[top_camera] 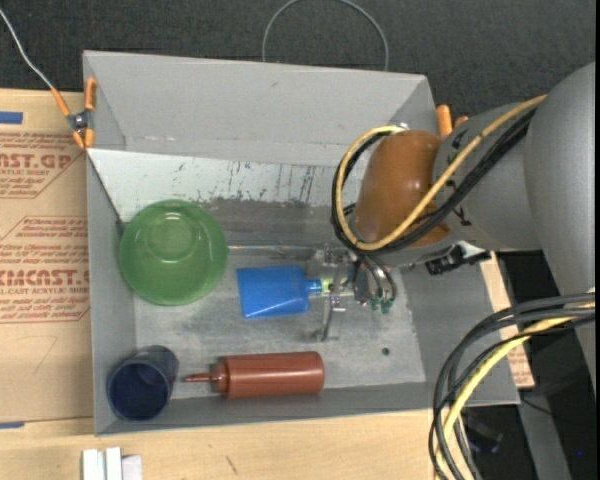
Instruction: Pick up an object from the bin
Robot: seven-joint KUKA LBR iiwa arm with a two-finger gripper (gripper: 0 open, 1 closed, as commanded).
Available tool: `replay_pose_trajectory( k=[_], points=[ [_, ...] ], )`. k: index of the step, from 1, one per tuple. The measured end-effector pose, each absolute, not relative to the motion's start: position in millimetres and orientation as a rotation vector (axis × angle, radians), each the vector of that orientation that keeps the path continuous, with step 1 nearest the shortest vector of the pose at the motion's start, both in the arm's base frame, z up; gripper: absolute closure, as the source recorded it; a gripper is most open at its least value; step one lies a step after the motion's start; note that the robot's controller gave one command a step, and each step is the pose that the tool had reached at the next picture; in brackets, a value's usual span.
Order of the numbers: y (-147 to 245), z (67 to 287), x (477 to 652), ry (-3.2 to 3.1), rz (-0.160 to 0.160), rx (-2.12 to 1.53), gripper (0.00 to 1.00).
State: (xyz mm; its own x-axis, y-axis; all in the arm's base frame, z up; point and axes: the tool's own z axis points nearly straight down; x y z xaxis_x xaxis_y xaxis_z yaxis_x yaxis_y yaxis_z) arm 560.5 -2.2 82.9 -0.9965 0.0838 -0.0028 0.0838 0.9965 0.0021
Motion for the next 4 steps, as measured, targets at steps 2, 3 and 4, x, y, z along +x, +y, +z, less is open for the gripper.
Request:
replay_pose_trajectory(
  k=[2, 3, 4],
  points=[
    [11, 74, 577.3, 3.135, 0.002, -0.151, 1.00],
    [8, 99, 585.2, 3.128, 0.001, -0.193, 1.00],
    [9, 137, 581.5, 3.136, 0.004, -0.082, 1.00]
  ],
)
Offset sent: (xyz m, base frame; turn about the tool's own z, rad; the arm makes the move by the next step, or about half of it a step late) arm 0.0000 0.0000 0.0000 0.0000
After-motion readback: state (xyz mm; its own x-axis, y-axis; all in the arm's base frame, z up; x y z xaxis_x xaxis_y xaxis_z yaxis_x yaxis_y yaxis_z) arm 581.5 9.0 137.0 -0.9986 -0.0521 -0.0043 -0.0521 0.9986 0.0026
